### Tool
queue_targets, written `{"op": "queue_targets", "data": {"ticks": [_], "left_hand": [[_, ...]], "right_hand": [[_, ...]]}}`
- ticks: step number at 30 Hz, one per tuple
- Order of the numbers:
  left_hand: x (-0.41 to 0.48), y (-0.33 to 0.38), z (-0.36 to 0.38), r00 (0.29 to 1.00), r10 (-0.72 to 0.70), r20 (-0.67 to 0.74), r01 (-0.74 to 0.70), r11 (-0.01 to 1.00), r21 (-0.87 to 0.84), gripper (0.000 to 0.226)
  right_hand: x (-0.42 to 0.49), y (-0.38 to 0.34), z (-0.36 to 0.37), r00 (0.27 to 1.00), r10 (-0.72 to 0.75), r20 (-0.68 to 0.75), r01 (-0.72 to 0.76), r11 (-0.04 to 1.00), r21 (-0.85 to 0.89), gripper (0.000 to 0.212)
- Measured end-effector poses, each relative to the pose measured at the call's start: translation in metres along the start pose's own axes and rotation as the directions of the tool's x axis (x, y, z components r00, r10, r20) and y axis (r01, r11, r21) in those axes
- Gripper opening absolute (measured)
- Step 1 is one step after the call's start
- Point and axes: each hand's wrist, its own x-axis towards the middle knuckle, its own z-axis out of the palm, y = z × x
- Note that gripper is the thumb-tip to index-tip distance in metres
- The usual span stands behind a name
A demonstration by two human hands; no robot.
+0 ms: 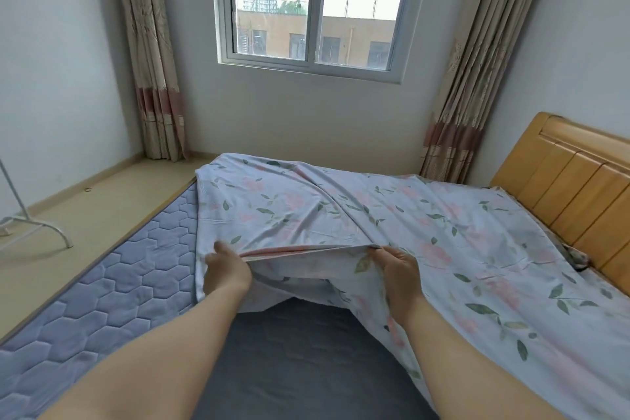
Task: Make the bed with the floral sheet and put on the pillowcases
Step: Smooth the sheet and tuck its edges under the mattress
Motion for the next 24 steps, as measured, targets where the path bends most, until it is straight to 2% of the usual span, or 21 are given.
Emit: {"op": "queue_targets", "data": {"ticks": [1,3,4,5,6,7,8,9,10,11,13,16,19,21,23,24], "left_hand": [[0.002,0.002,-0.002,1.000,0.015,0.019,-0.013,0.998,-0.065,0.032],[0.001,0.009,-0.008,0.990,0.121,0.075,-0.106,0.979,-0.177,0.032],[-0.001,0.012,-0.010,0.971,0.199,0.129,-0.166,0.959,-0.229,0.034],[-0.005,0.016,-0.011,0.938,0.278,0.205,-0.212,0.932,-0.294,0.035],[-0.010,0.018,-0.013,0.893,0.352,0.279,-0.241,0.900,-0.362,0.037],[-0.014,0.020,-0.013,0.844,0.421,0.334,-0.273,0.871,-0.407,0.037],[-0.016,0.021,-0.013,0.800,0.482,0.358,-0.324,0.849,-0.419,0.036],[-0.017,0.021,-0.012,0.765,0.533,0.362,-0.382,0.827,-0.412,0.035],[-0.017,0.021,-0.012,0.744,0.564,0.358,-0.432,0.815,-0.387,0.031],[-0.016,0.020,-0.015,0.733,0.584,0.349,-0.477,0.807,-0.349,0.024],[-0.012,0.016,-0.022,0.719,0.609,0.335,-0.590,0.789,-0.170,0.011],[0.000,0.002,-0.026,0.765,0.568,0.304,-0.632,0.752,0.185,0.035],[0.005,-0.009,-0.023,0.847,0.485,0.218,-0.531,0.782,0.327,0.028],[0.011,-0.015,-0.020,0.913,0.371,0.172,-0.402,0.891,0.212,0.027],[0.015,-0.016,-0.018,0.953,0.255,0.165,-0.240,0.965,-0.103,0.024],[0.016,-0.013,-0.017,0.957,0.230,0.177,-0.173,0.941,-0.291,0.023]], "right_hand": [[0.000,0.001,0.002,0.999,-0.022,-0.048,0.018,0.996,-0.090,0.028],[0.001,0.004,0.011,0.996,-0.083,-0.045,0.061,0.929,-0.366,0.028],[-0.002,0.004,0.017,0.997,-0.081,0.012,0.077,0.872,-0.484,0.012],[-0.005,0.003,0.024,0.996,-0.039,0.084,0.082,0.798,-0.598,0.019],[-0.006,0.005,0.032,0.988,0.005,0.157,0.107,0.708,-0.698,0.048],[-0.007,0.007,0.041,0.975,0.035,0.219,0.149,0.629,-0.763,0.063],[-0.012,0.007,0.051,0.962,0.040,0.270,0.200,0.570,-0.797,0.061],[-0.015,0.008,0.059,0.951,0.023,0.309,0.247,0.545,-0.801,0.049],[-0.017,0.008,0.064,0.950,0.009,0.313,0.247,0.594,-0.766,0.033],[-0.018,0.008,0.068,0.953,-0.001,0.302,0.218,0.696,-0.685,0.024],[-0.019,0.006,0.067,0.973,-0.003,0.231,0.124,0.852,-0.509,0.026],[-0.017,0.005,0.068,0.979,-0.036,0.201,0.113,0.915,-0.386,0.027],[-0.016,0.007,0.072,0.983,-0.040,0.180,0.086,0.964,-0.253,0.033],[-0.013,0.004,0.072,0.987,-0.047,0.151,0.079,0.974,-0.211,0.034],[-0.008,-0.002,0.069,0.986,-0.079,0.150,0.115,0.961,-0.250,0.031],[-0.004,-0.005,0.068,0.985,-0.088,0.147,0.129,0.946,-0.296,0.028]]}}
